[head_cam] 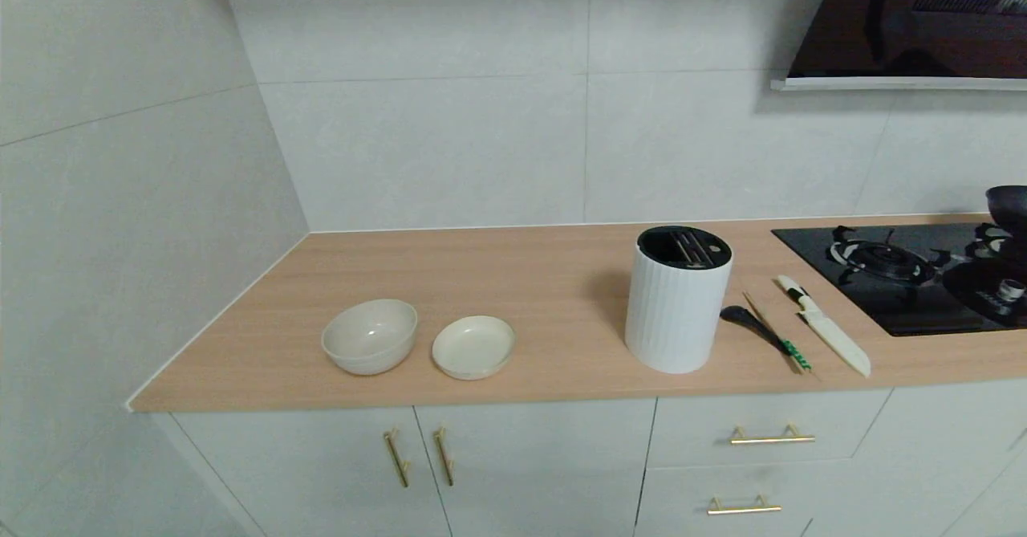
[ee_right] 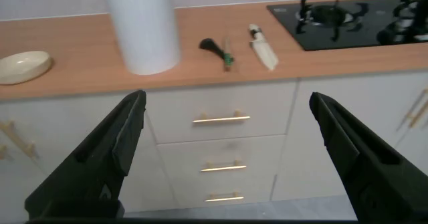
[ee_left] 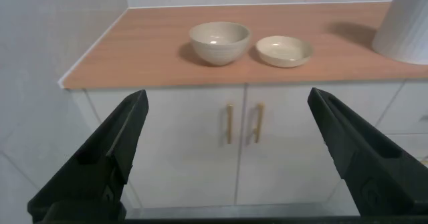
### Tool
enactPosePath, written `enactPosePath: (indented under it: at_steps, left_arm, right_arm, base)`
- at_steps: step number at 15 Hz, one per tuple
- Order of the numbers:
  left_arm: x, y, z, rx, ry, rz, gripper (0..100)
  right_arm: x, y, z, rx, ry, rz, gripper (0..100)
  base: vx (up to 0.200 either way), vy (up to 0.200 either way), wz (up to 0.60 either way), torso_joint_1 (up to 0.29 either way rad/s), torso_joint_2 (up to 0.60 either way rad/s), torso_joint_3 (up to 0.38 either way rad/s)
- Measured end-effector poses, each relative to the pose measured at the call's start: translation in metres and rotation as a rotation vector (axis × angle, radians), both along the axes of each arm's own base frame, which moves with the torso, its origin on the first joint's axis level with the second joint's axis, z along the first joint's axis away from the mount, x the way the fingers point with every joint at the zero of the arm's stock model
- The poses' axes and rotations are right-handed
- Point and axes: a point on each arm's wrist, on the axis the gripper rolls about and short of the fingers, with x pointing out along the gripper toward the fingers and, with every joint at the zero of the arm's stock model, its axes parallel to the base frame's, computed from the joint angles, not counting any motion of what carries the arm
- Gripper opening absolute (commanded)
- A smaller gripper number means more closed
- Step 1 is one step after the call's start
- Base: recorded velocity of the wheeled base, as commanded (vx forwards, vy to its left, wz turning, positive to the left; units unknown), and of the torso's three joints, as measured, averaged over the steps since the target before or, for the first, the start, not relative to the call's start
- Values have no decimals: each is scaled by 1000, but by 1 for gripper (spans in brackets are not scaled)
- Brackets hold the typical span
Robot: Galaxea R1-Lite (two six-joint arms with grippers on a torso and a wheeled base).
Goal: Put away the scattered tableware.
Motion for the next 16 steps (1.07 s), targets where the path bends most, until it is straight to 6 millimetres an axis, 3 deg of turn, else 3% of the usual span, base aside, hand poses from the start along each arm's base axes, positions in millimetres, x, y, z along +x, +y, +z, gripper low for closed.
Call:
enactPosePath:
  at_steps: [16]
  left_arm:
    - [0,0,0,1,0,0,100]
  right_arm:
    - [0,0,0,-2,1,1,100]
  base:
    - [0,200,0,2,1,1]
